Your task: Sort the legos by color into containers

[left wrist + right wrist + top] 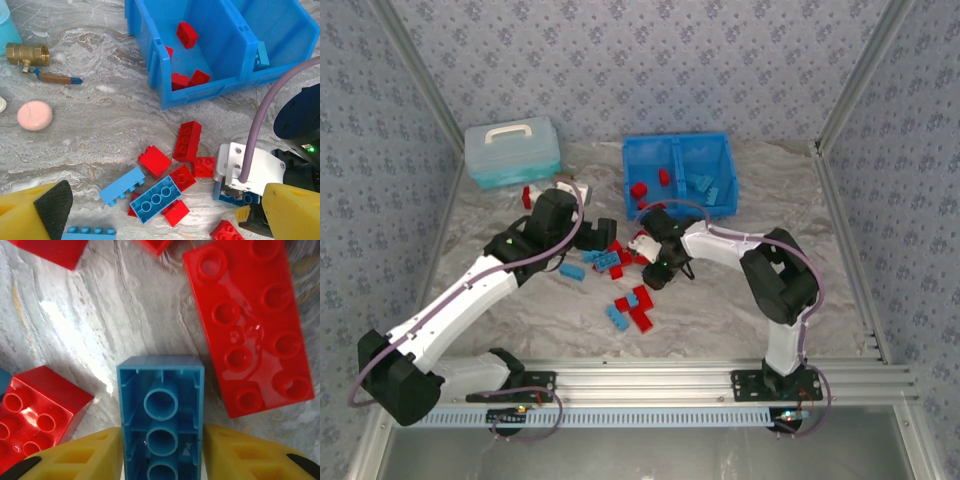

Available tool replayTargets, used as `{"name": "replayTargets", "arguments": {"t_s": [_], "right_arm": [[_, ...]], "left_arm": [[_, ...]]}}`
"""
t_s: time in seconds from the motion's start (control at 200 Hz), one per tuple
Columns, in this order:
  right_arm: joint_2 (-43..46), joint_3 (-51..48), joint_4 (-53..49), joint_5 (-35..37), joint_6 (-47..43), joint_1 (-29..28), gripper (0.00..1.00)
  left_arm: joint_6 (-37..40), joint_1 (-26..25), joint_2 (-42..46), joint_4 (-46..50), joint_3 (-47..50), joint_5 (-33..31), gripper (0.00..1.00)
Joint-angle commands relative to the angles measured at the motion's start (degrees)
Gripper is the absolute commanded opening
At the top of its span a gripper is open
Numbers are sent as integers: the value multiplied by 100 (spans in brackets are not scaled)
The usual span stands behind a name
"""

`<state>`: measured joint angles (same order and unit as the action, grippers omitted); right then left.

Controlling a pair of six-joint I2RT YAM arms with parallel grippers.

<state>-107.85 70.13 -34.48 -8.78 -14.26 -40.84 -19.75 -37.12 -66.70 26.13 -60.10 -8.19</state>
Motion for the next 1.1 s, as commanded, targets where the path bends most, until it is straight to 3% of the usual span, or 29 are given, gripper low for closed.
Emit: {"name": "replayTargets", "arguments": {"t_s": [0.0, 0.185, 0.3, 0.515, 0.695, 0.849, 1.099], "right_arm": [[-121, -67, -355, 51, -33, -69, 52], [-13, -131, -187, 294, 103, -126, 38], [517, -439, -27, 145, 173, -139, 30], [2139, -716, 562, -120, 315, 17, 27], [3009, -835, 1928, -464, 959, 955, 28], [2522, -242, 2281, 249, 1483, 1795, 28], [428, 1502, 1644, 1049, 2013, 2659, 28]], "left_arm": [[-108, 21, 110, -119, 55, -28, 99], [-118, 22, 73, -139, 27, -55, 99], [-135, 21, 92, -100, 4, -39, 99], [-56, 28, 359, -369, 169, 123, 99], [-22, 12, 595, -844, 412, 313, 99], [-34, 13, 627, -738, 410, 361, 99], [-295, 12, 848, -603, 654, 264, 99]]}}
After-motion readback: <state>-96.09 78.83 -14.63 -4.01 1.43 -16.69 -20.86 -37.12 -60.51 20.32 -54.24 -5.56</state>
